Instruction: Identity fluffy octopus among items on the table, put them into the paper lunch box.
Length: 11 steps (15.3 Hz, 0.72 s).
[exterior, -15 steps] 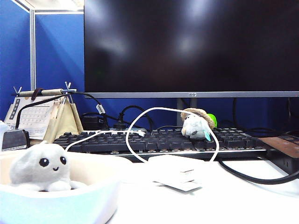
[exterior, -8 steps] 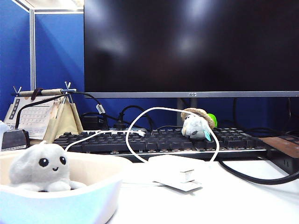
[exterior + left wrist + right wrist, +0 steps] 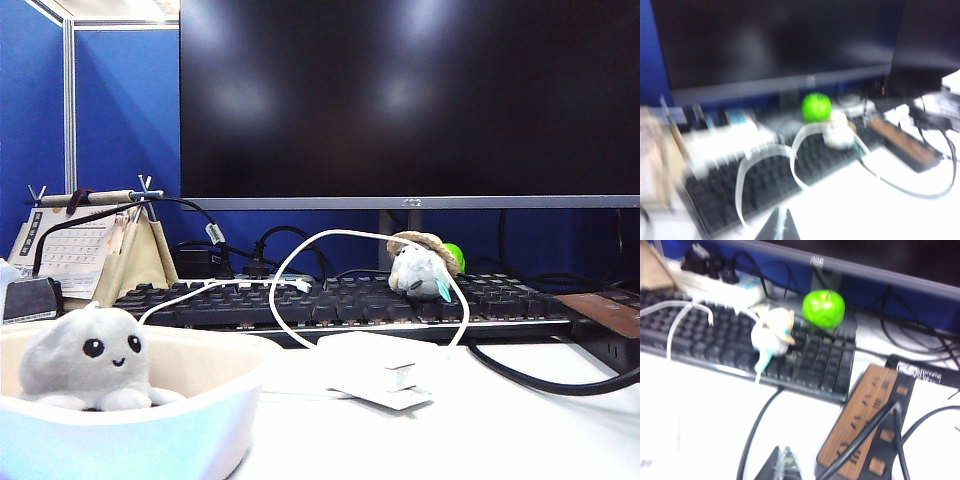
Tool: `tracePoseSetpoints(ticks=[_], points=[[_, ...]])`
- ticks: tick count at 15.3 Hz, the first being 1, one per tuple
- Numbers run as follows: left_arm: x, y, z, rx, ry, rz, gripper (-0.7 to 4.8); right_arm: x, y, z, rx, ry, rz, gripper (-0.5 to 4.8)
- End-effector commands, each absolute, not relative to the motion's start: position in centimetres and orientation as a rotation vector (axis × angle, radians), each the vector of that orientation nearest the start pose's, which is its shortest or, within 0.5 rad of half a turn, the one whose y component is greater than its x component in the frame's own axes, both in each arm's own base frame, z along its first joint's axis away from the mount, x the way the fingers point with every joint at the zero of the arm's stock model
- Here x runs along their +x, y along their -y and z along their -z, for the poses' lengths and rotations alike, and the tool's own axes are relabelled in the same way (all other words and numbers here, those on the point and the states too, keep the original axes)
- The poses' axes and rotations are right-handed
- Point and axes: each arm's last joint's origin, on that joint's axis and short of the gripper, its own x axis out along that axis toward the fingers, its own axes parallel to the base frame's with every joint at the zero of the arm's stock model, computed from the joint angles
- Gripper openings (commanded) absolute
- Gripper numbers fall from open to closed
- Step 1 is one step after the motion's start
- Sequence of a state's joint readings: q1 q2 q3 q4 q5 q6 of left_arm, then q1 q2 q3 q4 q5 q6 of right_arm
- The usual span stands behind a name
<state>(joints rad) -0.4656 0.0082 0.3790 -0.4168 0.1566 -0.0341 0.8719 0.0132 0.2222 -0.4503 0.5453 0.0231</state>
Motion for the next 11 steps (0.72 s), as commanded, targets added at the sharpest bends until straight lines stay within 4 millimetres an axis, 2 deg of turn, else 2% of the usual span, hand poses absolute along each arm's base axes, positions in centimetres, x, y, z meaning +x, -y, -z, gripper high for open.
tracePoseSetpoints(ticks=[1,7,11], points=[[5.6,3.3,-23.6,-0.103,-0.097,0.622,-0.04,6.0,-4.8,-19.2,-0.127,-0.182,-0.323,-0.06],[7.2,4.1,-19.5,-0.082,-0.155,0.619,-0.04,6.0,-4.8,-19.2,-0.129,-0.183,-0.325,-0.06],[7.3,4.2,-18.1,-0.071,-0.238,0.613,-0.04,6.0,-4.8,-19.2,-0.128,-0.183,-0.325,-0.06]])
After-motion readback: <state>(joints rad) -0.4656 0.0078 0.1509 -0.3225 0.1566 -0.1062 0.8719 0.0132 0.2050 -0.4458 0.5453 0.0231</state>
